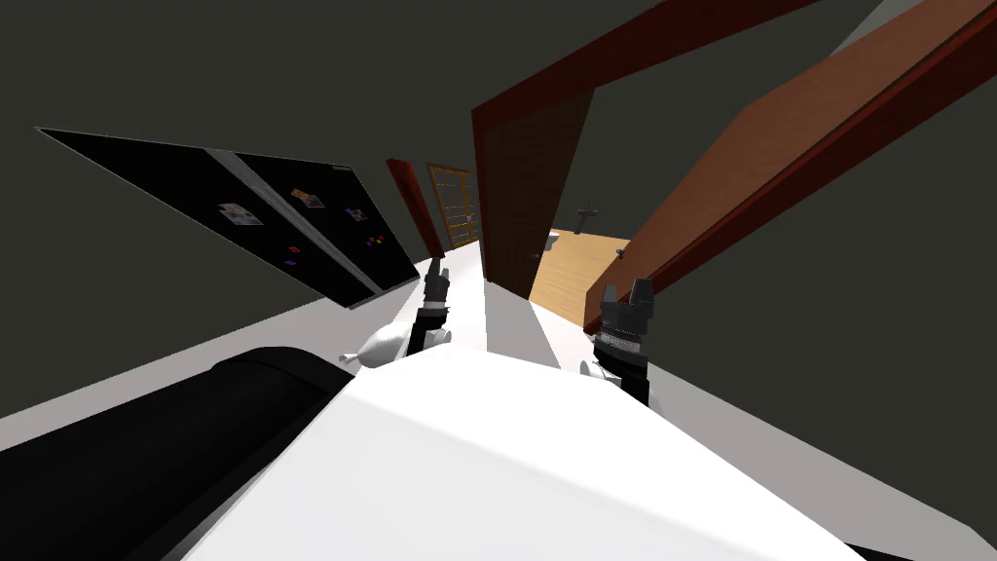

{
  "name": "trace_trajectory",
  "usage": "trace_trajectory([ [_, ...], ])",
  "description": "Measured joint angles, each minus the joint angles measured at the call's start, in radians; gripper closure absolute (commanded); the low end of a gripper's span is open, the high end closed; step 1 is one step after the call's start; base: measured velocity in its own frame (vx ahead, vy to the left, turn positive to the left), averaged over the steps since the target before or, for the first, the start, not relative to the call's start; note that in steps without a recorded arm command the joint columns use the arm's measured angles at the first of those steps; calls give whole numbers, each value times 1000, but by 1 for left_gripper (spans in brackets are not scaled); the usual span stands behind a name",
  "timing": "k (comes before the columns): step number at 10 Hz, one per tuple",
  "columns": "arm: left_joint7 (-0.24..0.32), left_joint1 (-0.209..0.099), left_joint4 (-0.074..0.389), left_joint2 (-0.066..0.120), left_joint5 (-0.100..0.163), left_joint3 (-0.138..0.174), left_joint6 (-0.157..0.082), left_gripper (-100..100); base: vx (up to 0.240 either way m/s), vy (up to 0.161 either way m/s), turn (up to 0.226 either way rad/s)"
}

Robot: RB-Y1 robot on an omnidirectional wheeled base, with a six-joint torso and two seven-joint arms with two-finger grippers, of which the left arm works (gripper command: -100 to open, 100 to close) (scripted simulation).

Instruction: Push the door open

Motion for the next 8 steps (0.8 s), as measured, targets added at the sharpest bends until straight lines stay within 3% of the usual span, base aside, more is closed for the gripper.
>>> trace_trajectory([
  [8, 12, -63, 158, 38, 7, -13, -40, -100, 89, -14, -45],
])
